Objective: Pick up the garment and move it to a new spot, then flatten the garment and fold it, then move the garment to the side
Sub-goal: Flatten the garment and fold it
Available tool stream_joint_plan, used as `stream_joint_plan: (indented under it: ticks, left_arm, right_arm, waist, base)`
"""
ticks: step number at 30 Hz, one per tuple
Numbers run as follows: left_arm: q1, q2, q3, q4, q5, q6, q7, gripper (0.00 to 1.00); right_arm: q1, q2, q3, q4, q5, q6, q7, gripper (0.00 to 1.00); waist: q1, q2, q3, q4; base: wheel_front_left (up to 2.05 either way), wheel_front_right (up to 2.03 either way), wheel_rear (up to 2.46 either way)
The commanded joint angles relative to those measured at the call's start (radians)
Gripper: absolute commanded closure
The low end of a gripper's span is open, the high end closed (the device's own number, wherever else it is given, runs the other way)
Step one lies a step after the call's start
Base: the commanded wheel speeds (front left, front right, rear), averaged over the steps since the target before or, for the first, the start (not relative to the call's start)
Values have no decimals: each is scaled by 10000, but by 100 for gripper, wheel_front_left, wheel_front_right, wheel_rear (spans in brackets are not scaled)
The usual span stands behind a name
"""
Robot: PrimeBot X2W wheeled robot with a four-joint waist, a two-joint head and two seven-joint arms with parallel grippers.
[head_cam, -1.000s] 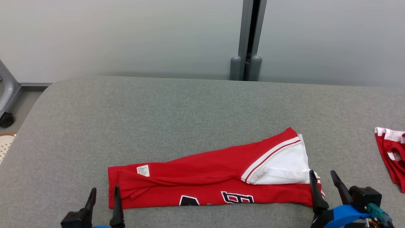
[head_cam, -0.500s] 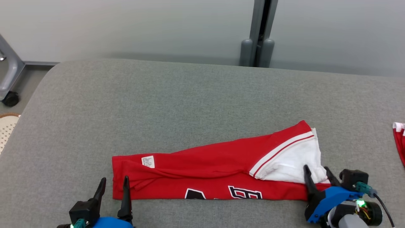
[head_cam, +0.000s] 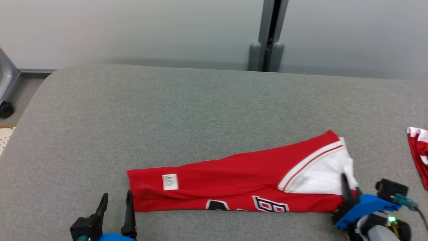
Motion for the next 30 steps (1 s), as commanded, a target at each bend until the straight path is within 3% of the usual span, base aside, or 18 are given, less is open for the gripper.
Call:
stream_joint_plan:
  ticks: [1,6,10,14,18,24,30]
  left_arm:
    - [56,-23,-17,-27,-96,-60,-40,0]
    - [47,-14,-447,42,-335,-84,-40,0]
    - [10,-9,-710,81,-461,-57,-40,0]
    - [-49,-17,-730,121,-666,-60,-41,0]
    - [-142,-13,-815,184,-684,-55,-40,0]
    - [-124,-13,-963,232,-681,-33,-40,0]
    - [-44,-19,-950,268,-570,-35,-40,0]
  right_arm:
    - [389,-379,-371,-254,-127,-42,5,100]
    - [1047,-268,-1834,-2170,-1116,-27,-10,100]
    - [1405,-103,-1541,-3500,-1471,-27,-11,100]
    - [1617,-32,-81,-4690,-803,-27,-11,100]
    - [1752,-52,2629,-5443,370,-27,-12,100]
    - [1422,-63,5014,-5178,1339,-27,-14,100]
    - [831,-63,6376,-4508,1734,-27,-12,100]
  waist:
    - [-2,-1,-146,-182]
    - [-2,-1,-324,-532]
    - [-2,-1,-416,-660]
    - [-2,-1,-428,-632]
    - [-2,-1,-433,-198]
    - [-2,-1,-410,650]
    - [-2,-1,-309,1334]
  base:
    - [0,0,0]
    - [0,0,0]
    - [0,0,0]
    - [0,0,0]
    - [0,0,0]
    - [0,0,0]
    - [0,0,0]
